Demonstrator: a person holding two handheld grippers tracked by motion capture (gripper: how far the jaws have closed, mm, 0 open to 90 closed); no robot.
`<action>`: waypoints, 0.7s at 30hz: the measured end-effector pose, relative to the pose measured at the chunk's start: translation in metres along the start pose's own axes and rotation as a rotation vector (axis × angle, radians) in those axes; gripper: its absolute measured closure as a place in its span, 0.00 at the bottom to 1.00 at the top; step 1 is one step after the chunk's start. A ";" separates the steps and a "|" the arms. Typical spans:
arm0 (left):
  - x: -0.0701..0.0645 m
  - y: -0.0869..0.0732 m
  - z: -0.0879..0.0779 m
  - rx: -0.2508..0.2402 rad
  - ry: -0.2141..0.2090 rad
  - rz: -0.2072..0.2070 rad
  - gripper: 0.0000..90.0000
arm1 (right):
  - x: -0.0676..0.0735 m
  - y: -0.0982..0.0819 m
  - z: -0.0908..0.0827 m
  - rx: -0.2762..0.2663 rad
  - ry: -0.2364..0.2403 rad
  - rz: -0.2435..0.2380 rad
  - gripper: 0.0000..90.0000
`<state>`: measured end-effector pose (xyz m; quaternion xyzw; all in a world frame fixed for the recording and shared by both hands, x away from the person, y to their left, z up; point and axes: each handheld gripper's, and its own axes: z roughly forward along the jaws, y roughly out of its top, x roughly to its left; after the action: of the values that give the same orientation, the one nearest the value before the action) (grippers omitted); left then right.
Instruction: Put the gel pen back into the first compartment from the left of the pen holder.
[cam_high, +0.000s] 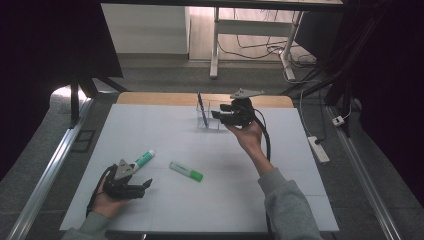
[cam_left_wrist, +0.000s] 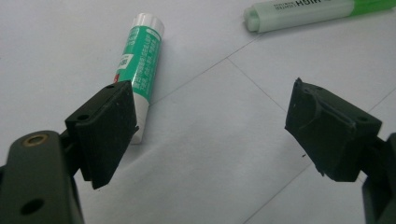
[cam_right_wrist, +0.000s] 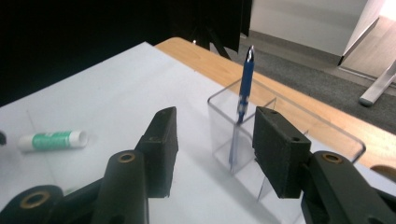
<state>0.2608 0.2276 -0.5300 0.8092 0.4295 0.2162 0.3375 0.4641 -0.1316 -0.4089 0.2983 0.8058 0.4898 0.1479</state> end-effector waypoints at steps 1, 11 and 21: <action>0.000 0.000 0.000 0.000 0.001 0.000 0.18 | 0.001 -0.002 -0.002 0.000 0.001 -0.003 0.56; 0.000 0.000 0.000 0.001 0.006 0.001 0.18 | 0.010 -0.027 -0.030 0.014 0.010 -0.020 0.56; 0.000 0.000 0.000 0.001 0.008 0.000 0.18 | 0.013 -0.052 -0.047 0.040 0.017 -0.024 0.55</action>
<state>0.2609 0.2272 -0.5297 0.8086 0.4309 0.2191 0.3353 0.4115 -0.1740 -0.4317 0.2874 0.8200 0.4744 0.1411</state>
